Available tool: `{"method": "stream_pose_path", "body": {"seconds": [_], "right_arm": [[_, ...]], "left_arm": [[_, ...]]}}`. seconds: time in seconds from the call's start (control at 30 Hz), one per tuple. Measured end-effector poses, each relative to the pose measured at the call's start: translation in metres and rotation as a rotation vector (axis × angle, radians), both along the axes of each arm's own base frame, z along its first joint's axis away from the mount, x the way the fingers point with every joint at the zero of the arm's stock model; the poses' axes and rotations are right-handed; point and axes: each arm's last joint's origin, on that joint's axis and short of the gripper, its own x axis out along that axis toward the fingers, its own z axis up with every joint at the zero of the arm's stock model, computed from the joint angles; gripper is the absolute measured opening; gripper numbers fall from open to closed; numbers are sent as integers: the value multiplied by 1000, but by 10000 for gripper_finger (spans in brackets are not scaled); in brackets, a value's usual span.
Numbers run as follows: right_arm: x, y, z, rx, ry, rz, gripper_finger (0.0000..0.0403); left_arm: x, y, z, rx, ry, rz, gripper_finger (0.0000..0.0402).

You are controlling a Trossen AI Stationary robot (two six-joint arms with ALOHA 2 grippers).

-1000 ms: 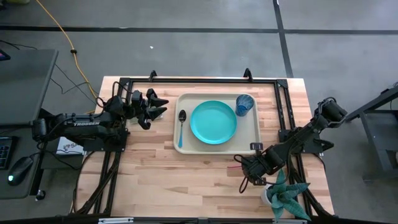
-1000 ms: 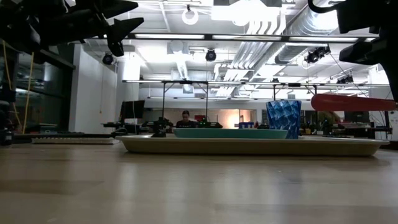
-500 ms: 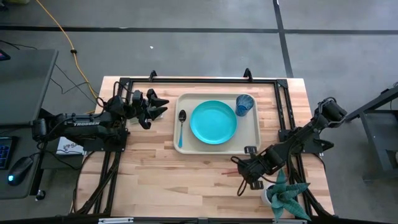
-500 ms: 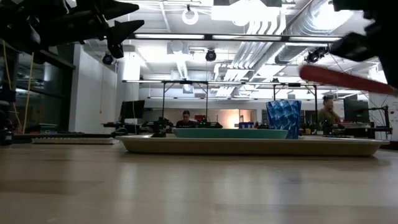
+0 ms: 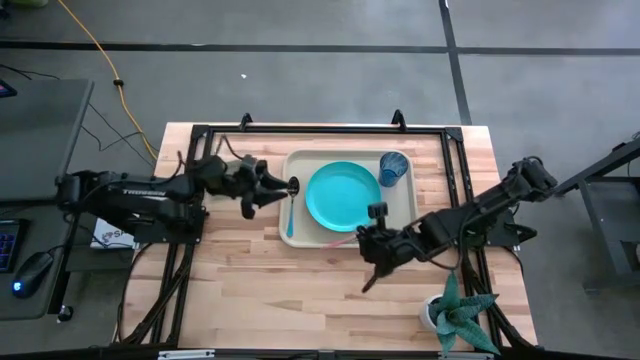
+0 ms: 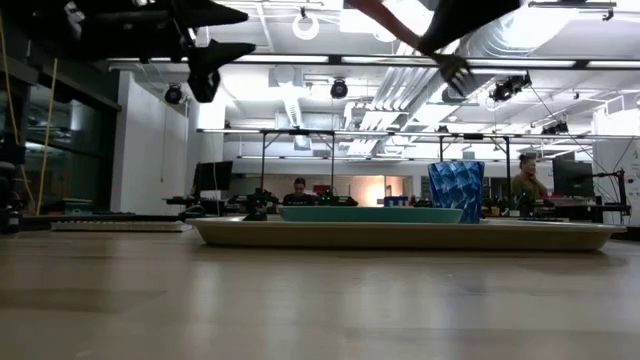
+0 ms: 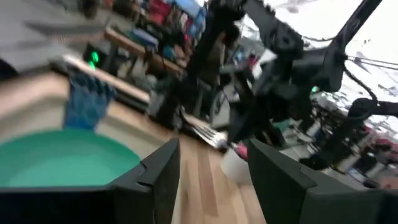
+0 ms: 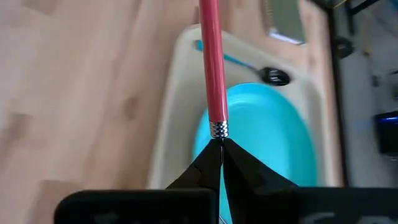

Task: Pick and place plate/cup/fork/spoon on tray
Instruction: Put the pink fork on the gray tray beside the blue plate

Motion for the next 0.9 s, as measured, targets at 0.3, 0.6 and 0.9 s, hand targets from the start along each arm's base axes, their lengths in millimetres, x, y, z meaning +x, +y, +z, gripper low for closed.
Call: {"method": "stream_pose_path", "body": {"seconds": [0.3, 0.6, 0.9], "right_arm": [[19, -21, -16, -211, 42, -41, 0], [39, -31, -46, -382, 146, -60, 0], [46, -31, -43, -500, 116, -39, 0]], "left_arm": [[33, -4, -15, -198, 117, -46, 168], [45, 0, -26, -286, 171, -36, 168], [45, 0, -26, -440, 166, -19, 168]]}}
